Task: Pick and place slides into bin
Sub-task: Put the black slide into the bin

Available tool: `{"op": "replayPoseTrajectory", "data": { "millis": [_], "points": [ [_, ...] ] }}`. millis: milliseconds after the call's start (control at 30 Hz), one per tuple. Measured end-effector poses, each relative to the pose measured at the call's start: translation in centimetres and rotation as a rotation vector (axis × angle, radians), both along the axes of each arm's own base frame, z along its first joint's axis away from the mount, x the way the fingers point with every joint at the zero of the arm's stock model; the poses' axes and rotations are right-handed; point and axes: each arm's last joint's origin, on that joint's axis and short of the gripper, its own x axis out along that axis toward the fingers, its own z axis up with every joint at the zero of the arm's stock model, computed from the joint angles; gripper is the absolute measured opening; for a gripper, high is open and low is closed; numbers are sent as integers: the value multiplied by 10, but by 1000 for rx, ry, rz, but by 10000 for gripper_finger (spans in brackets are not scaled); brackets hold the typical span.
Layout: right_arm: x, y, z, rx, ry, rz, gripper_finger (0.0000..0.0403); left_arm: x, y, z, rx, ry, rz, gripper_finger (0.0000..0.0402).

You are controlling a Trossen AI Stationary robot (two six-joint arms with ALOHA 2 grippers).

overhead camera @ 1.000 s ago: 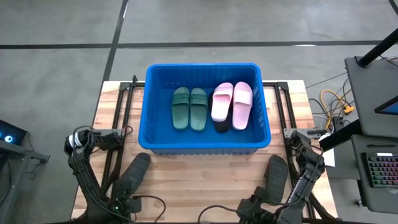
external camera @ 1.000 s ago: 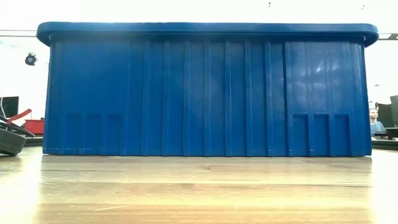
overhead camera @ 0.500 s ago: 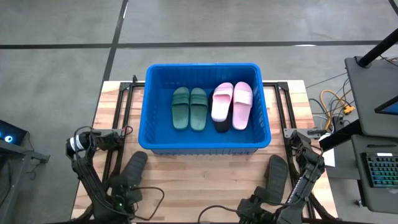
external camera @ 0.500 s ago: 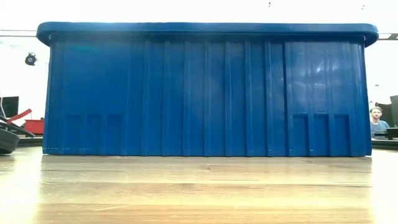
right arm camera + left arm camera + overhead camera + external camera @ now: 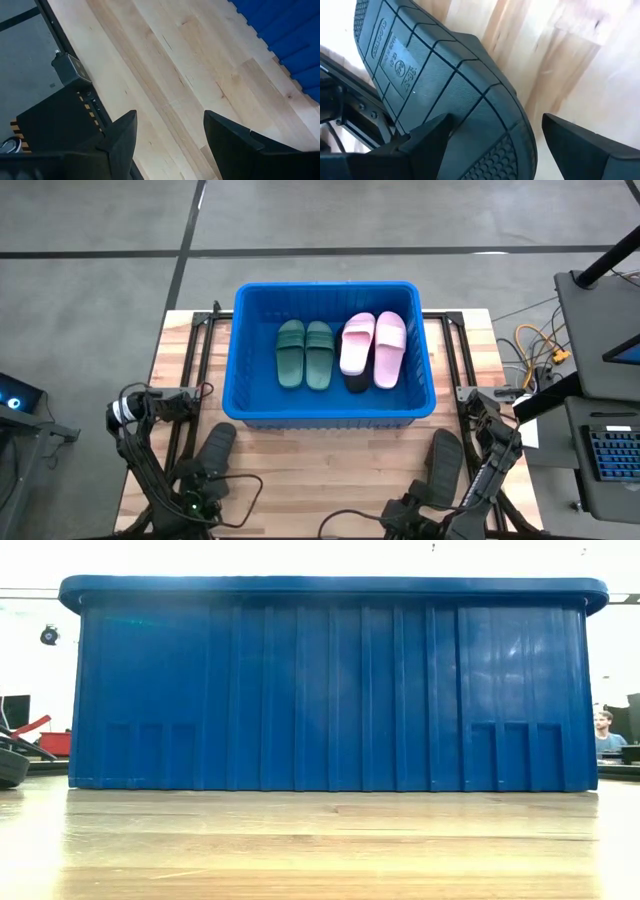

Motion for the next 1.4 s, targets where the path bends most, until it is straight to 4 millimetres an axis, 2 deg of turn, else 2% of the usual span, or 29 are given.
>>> {"op": "replayPoseTrajectory", "data": {
  "millis": [333,667,867,1167,1400],
  "points": [
    [2,-1,0,3,0,-6,219,1,1,-2,20,-48,-1,301],
    [3,0,0,17,-7,-6,219,-7,12,-19,53,37,103,290],
    [3,0,0,25,-11,-7,219,-8,15,-27,45,33,104,223],
    [3,1,0,29,-10,-6,219,-8,14,-23,21,60,114,72],
    [4,1,0,15,-8,15,219,-6,8,4,-96,46,46,56]
  ]
}}
